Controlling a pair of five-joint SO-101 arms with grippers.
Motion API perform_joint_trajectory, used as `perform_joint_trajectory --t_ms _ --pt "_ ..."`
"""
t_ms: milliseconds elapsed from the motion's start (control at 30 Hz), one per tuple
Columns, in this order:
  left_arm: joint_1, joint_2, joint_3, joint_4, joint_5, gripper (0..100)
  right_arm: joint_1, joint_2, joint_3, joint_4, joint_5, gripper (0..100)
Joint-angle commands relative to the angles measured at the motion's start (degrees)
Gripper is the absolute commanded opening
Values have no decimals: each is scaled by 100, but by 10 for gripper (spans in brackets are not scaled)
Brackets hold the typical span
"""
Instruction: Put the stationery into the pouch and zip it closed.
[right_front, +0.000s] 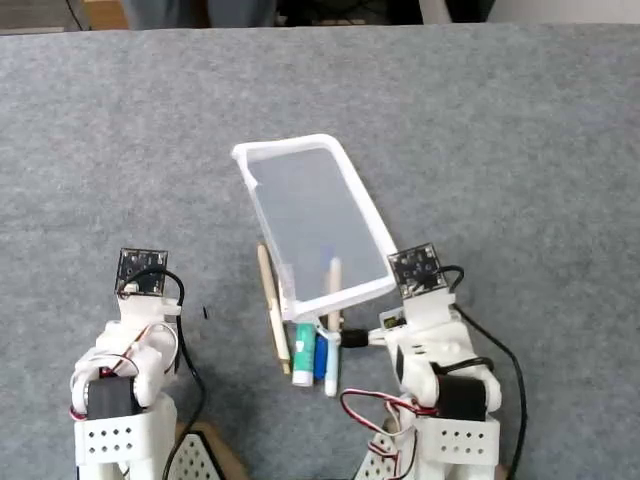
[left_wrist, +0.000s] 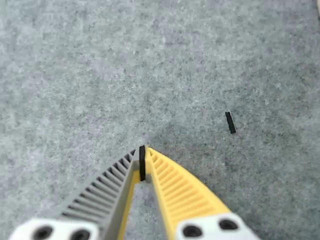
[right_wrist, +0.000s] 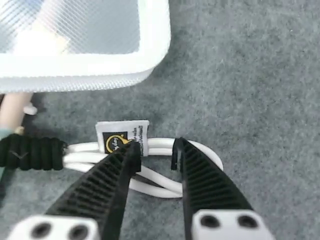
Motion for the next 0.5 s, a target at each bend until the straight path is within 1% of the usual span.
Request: perform_joint_trajectory --t_ms 0,200,367,467 --pt "-48 -44 92 44 -9 30 -79 -391 66 -9 26 131" --pt "-13 -44 92 26 -9 30 -88 -418 66 -18 -18 132" --pt "444 -44 92 44 -18 30 -176 -400 57 -132 -18 132" --pt "505 -44 75 26 35 30 -237 -382 57 -290 -18 131"
